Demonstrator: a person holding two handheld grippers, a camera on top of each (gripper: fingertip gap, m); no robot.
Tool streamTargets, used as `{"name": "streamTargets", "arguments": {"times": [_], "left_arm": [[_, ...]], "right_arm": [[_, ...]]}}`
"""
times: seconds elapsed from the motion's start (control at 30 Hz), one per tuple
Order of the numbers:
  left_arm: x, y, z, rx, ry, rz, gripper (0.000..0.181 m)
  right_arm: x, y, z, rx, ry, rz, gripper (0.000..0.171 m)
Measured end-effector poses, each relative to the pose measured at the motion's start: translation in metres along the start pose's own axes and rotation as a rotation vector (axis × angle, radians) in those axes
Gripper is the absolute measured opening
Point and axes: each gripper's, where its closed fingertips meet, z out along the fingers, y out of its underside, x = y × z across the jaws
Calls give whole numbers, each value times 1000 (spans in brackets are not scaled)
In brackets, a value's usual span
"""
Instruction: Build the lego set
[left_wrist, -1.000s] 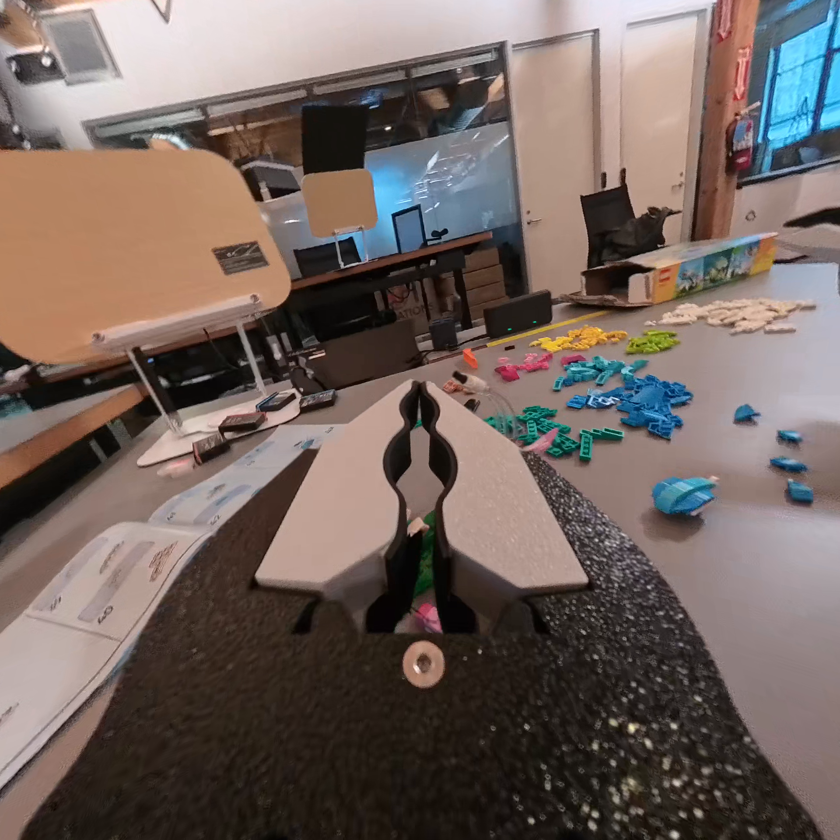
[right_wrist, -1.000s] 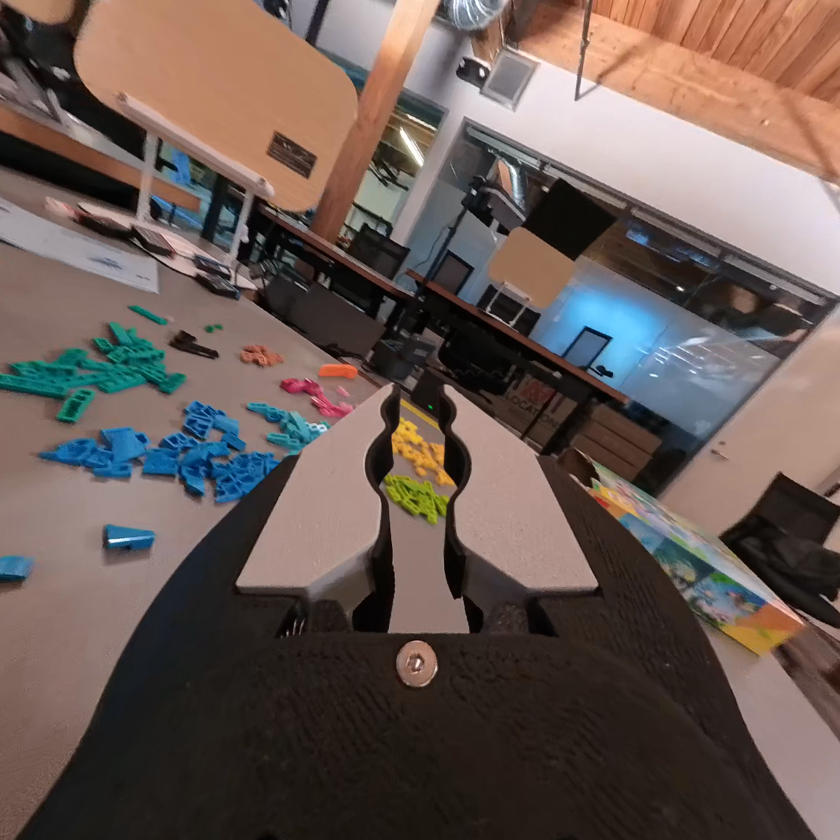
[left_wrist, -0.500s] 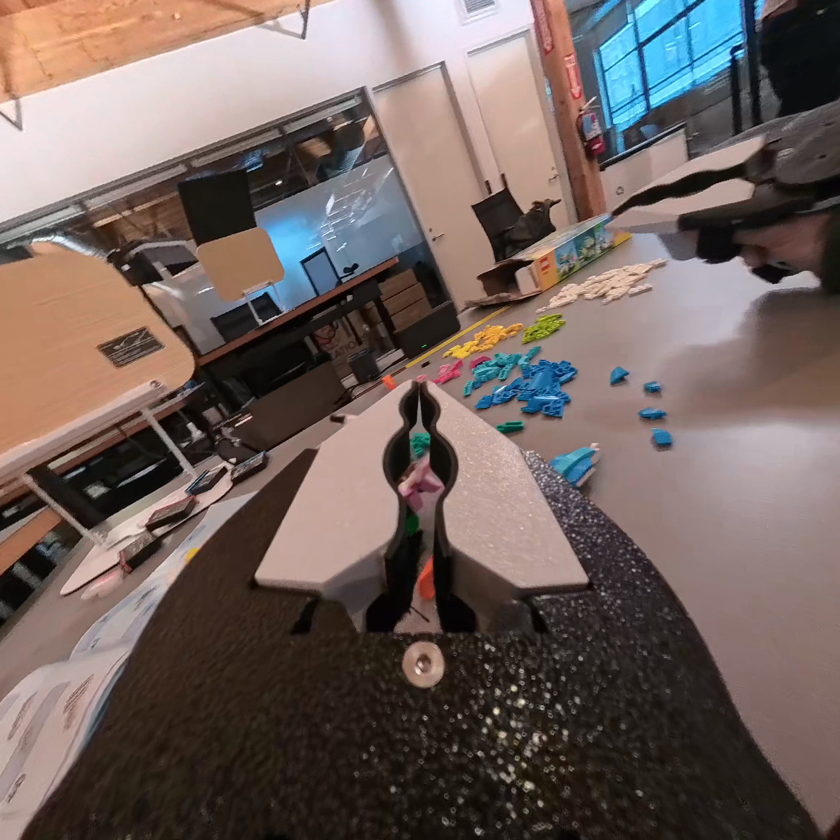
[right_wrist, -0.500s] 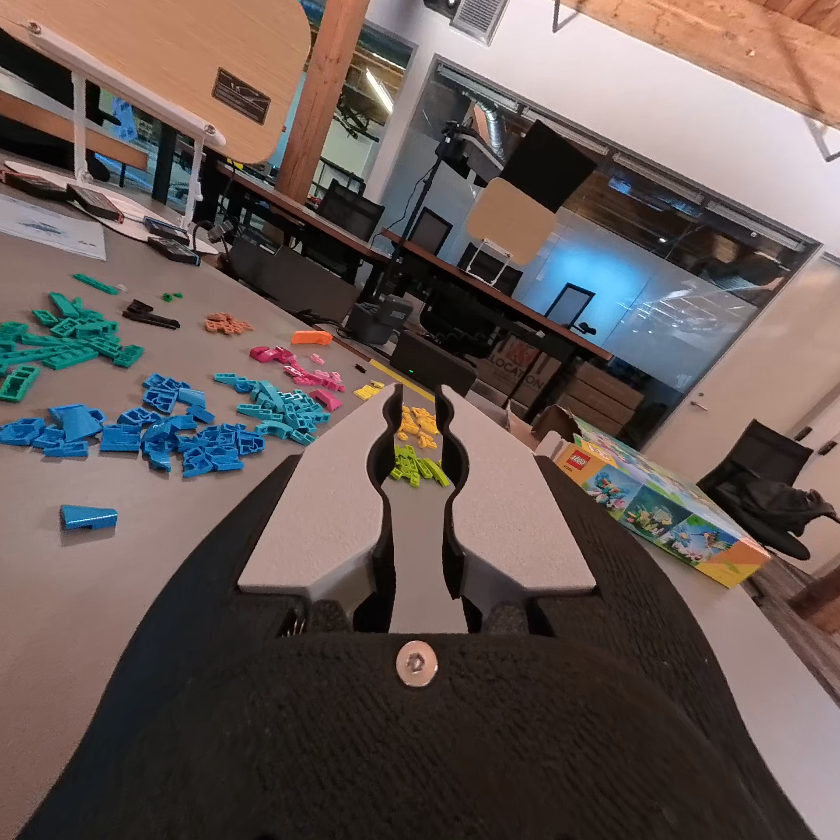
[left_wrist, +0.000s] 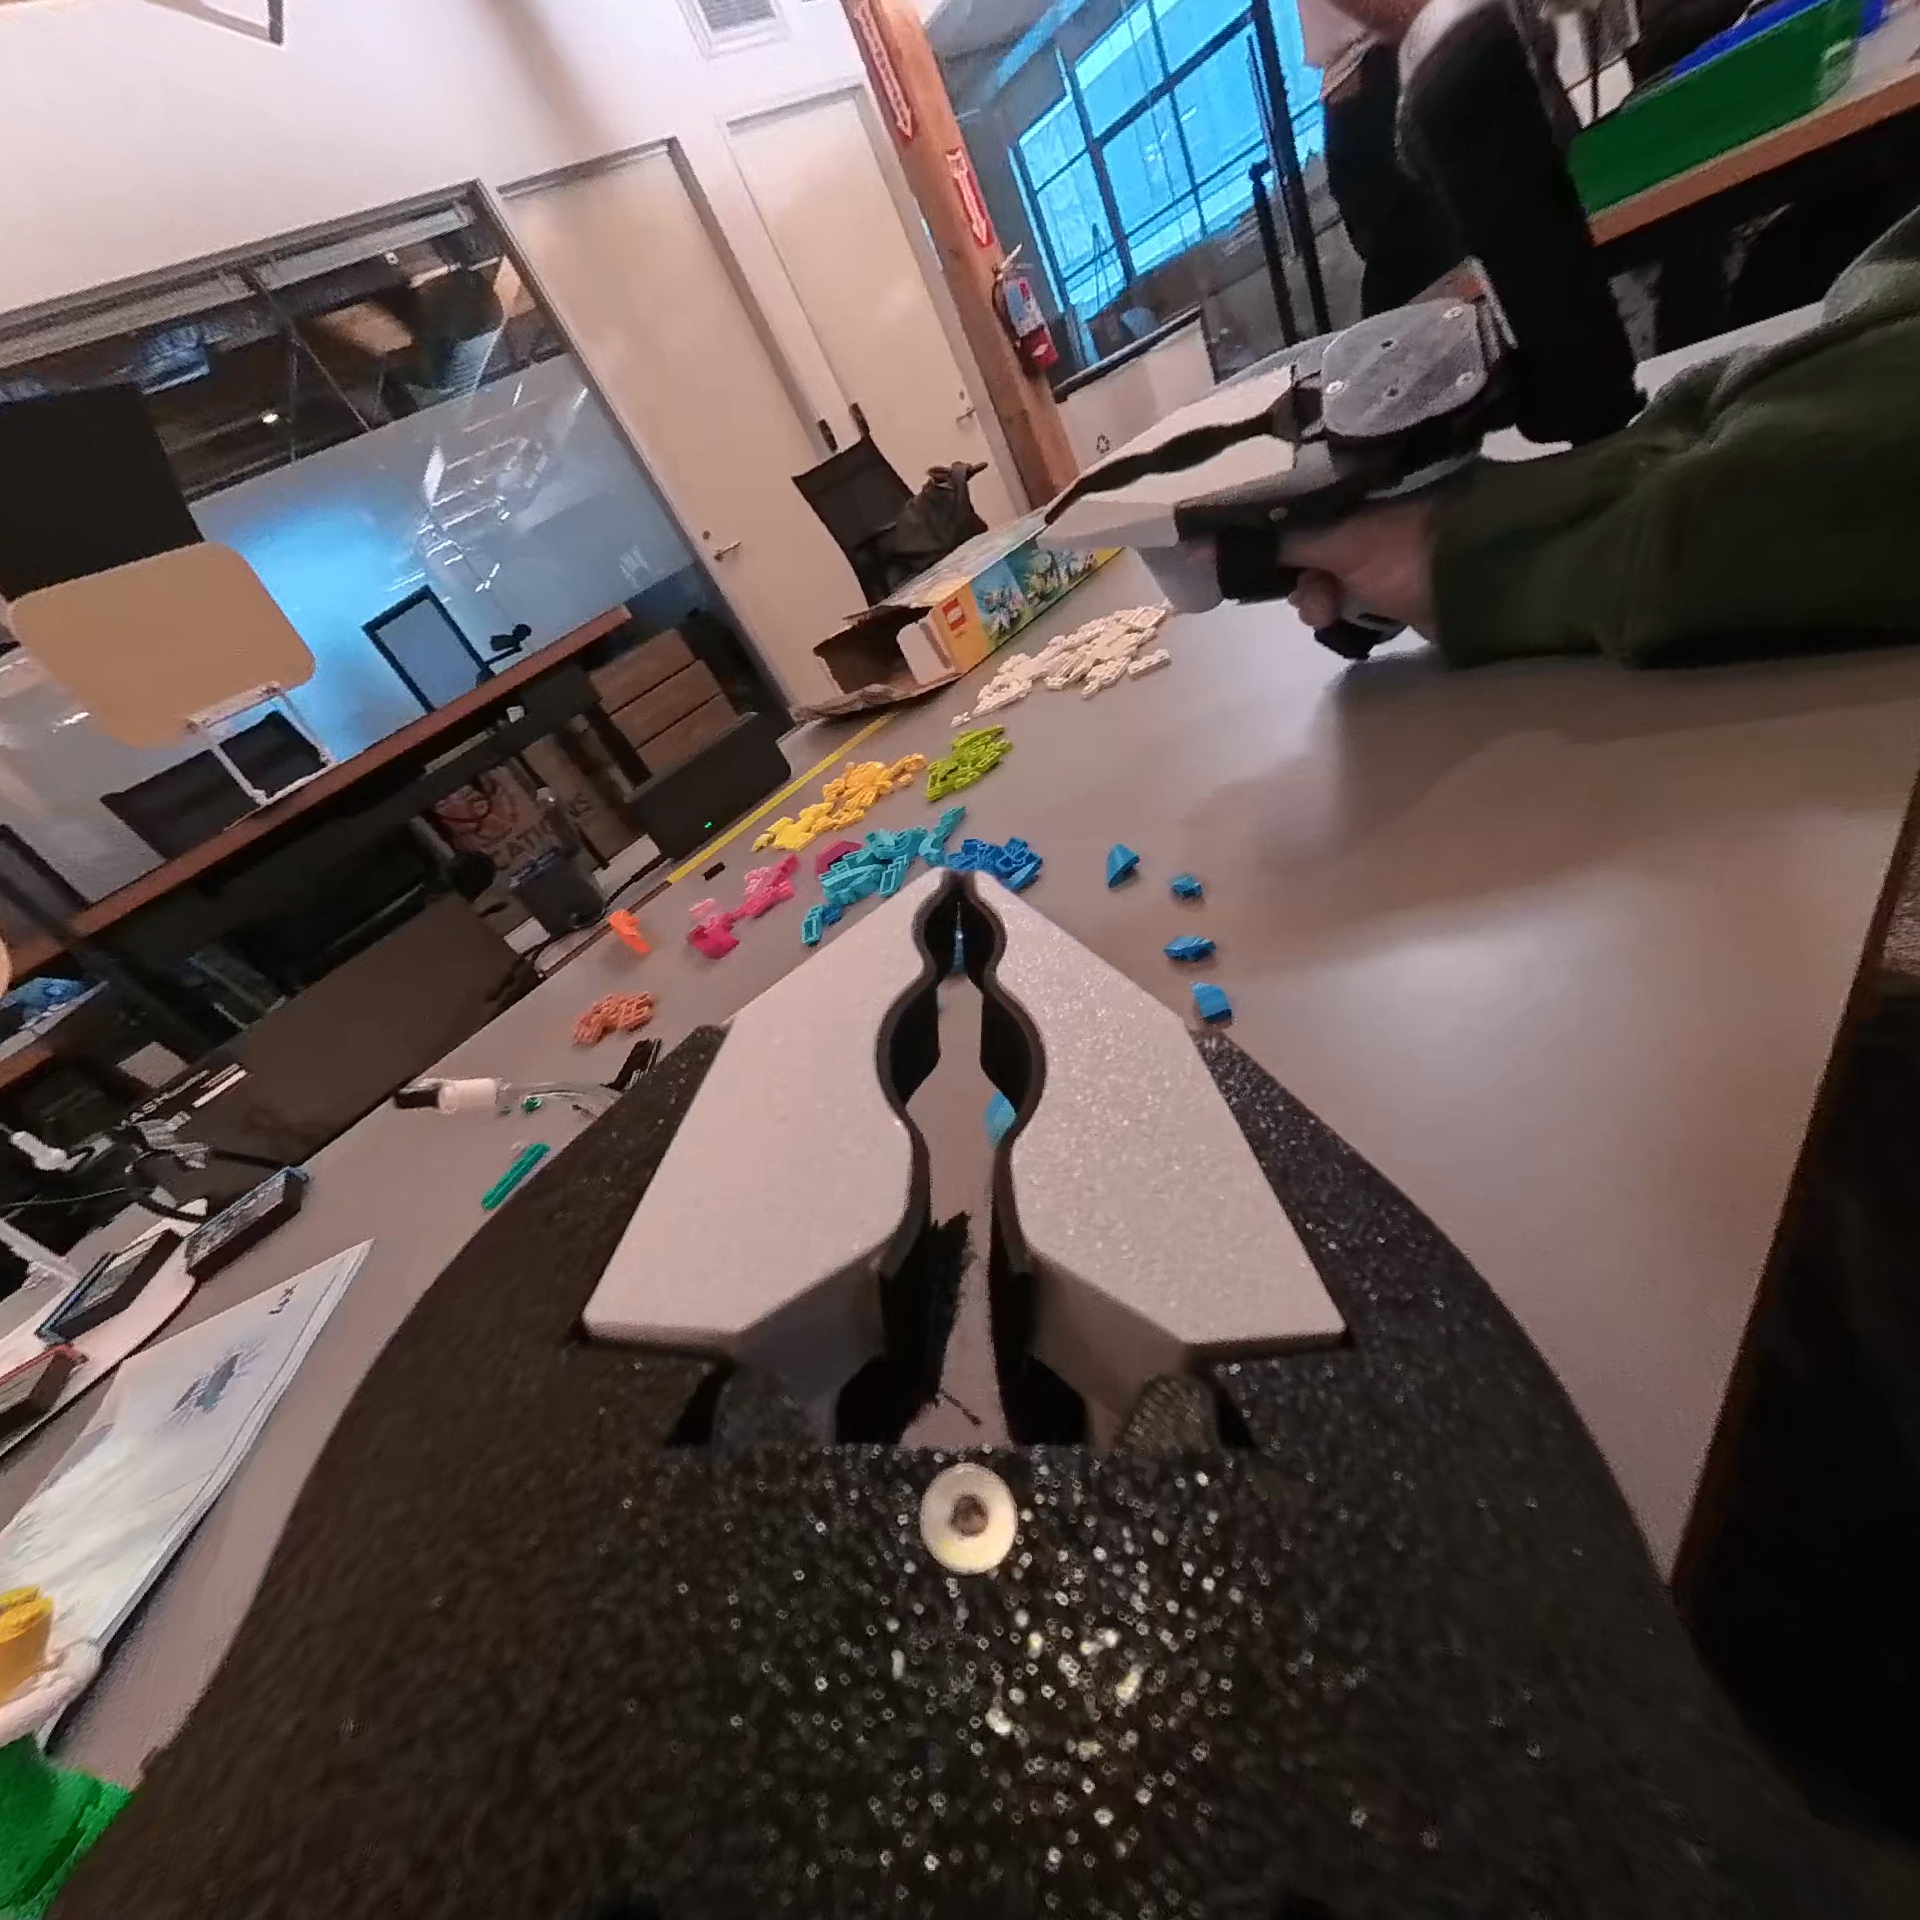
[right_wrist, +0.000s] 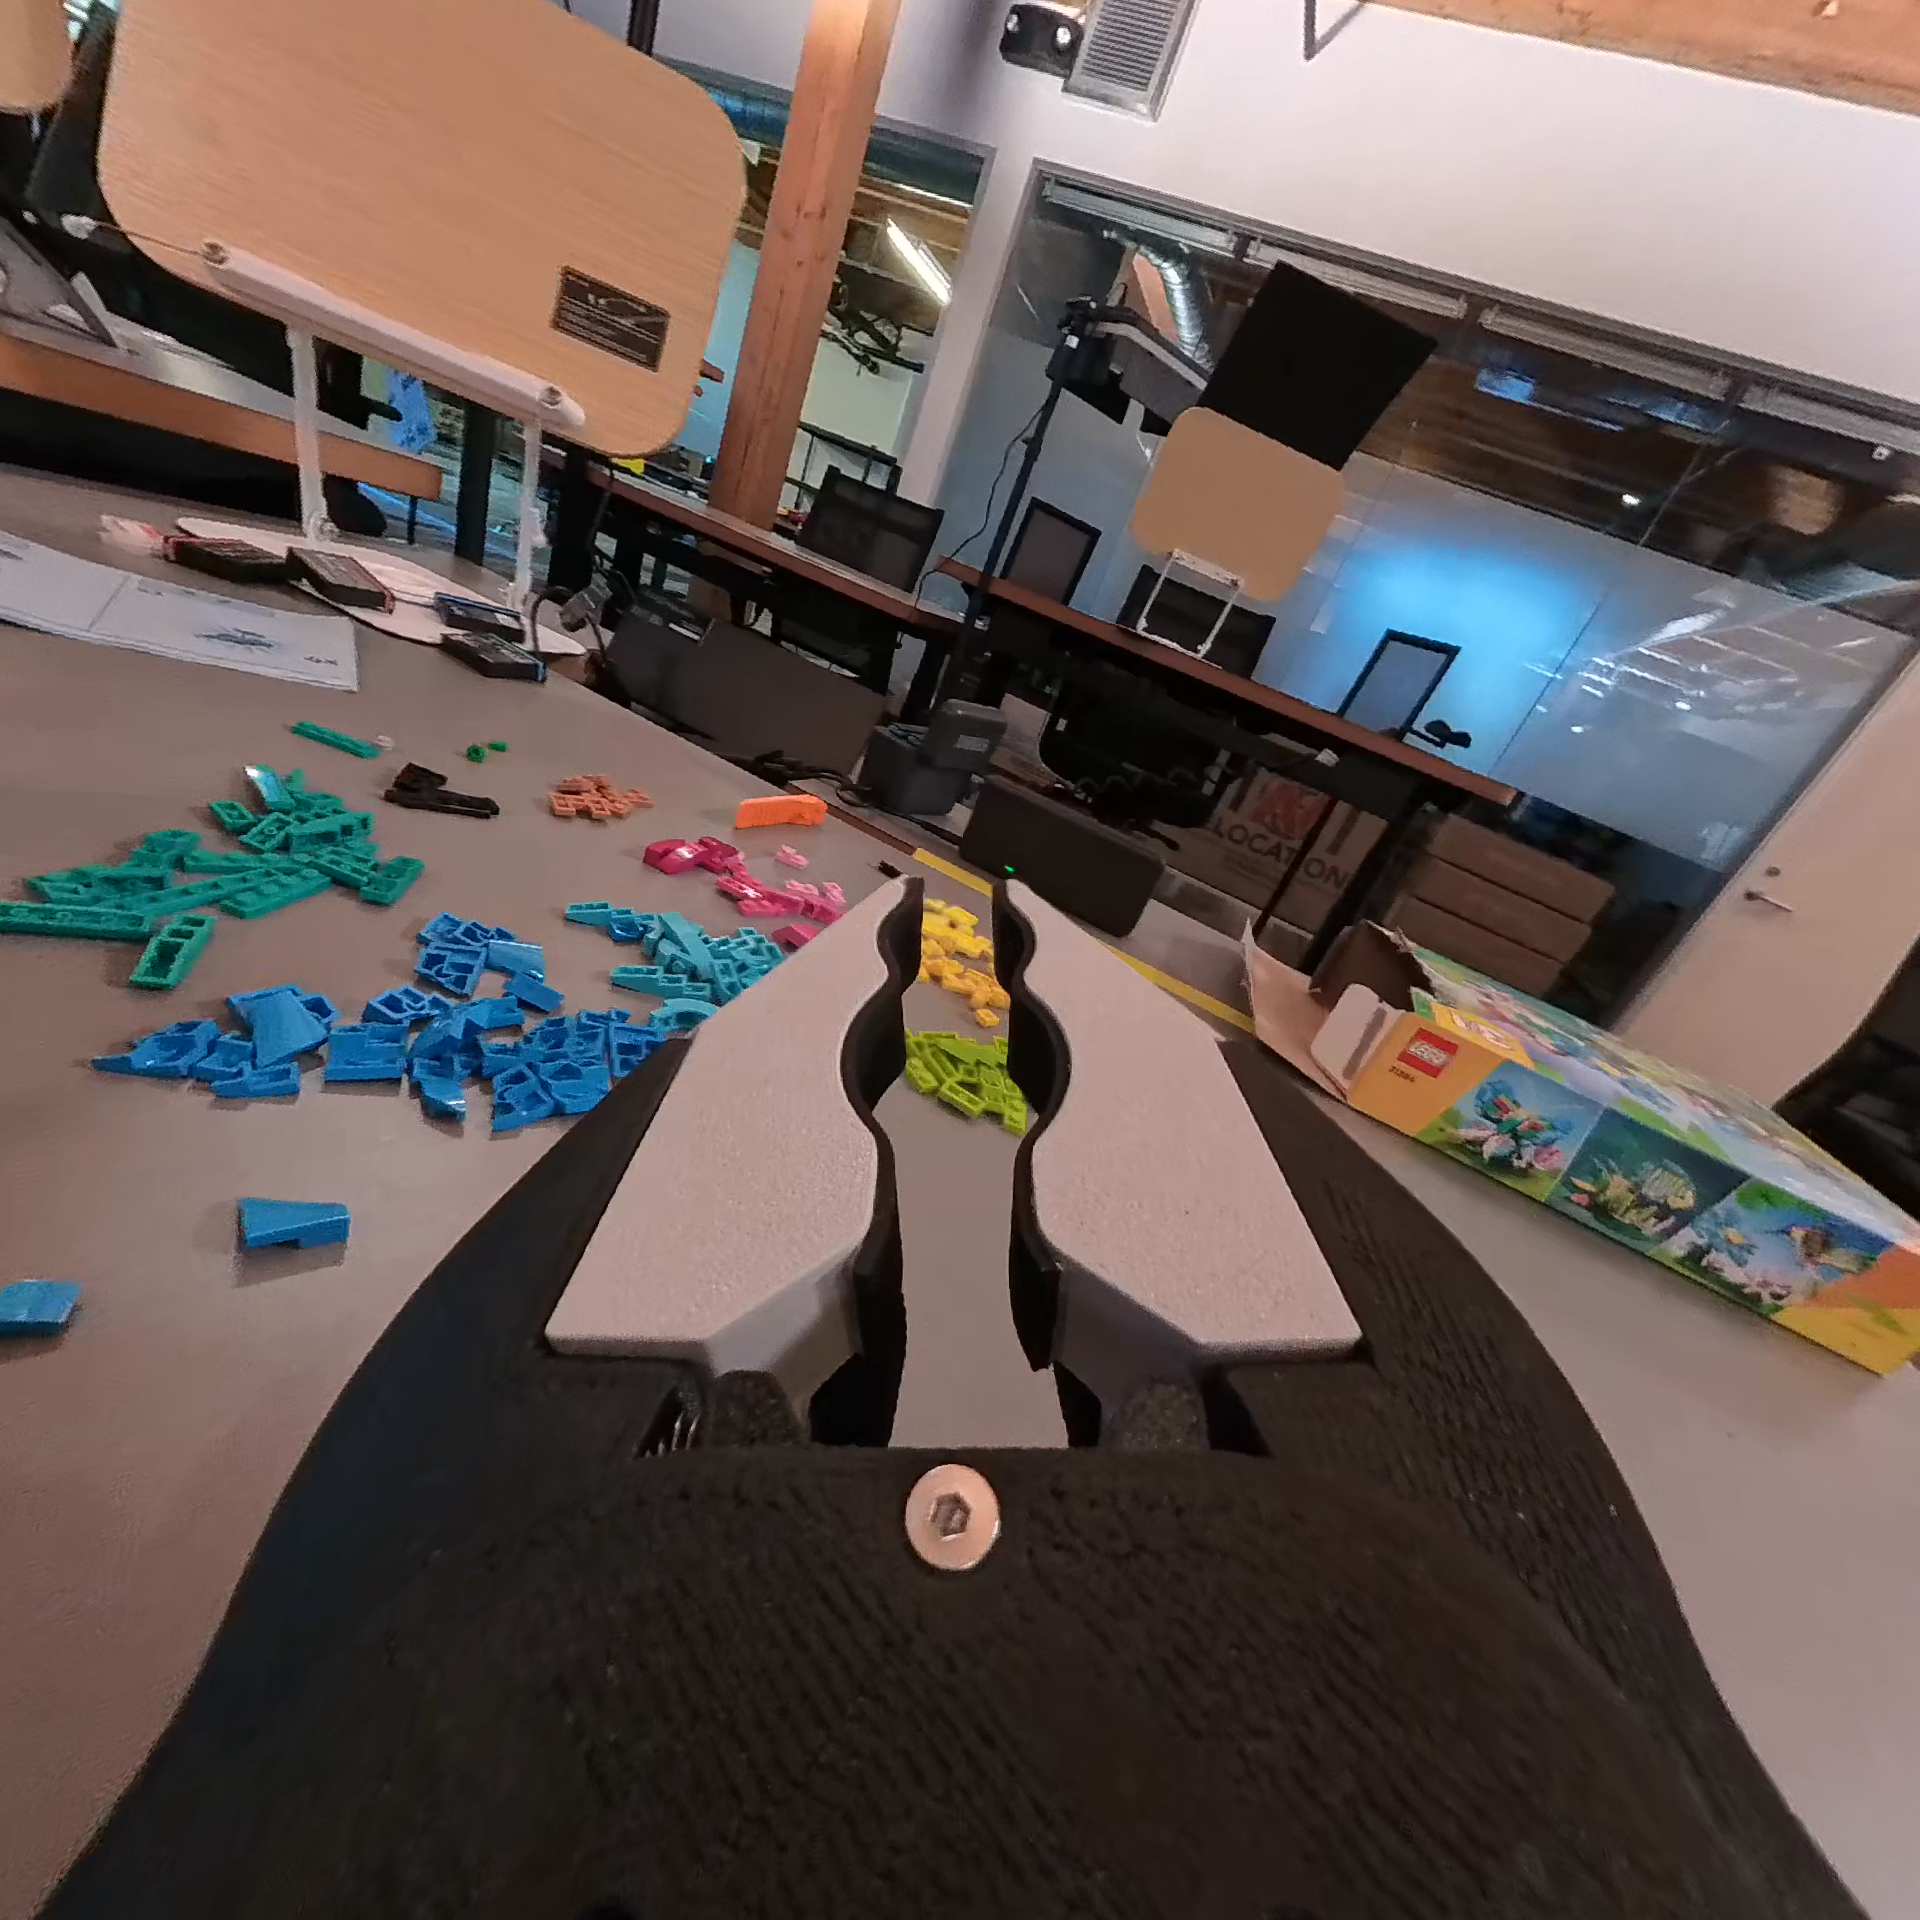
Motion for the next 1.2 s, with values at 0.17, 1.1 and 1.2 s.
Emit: {"name": "streamTargets", "arguments": {"times": [0.17, 1.1, 1.2], "left_arm": [[-4, -4, -1, 30, -3, -23, 0], [8, -16, 32, 134, 132, -34, 0], [5, -21, 43, 168, 122, -46, 0]], "right_arm": [[-17, -5, 0, 22, -65, -79, 12], [84, 70, 8, -422, 134, 142, 16], [91, 101, 29, -565, 79, 295, 15]]}}
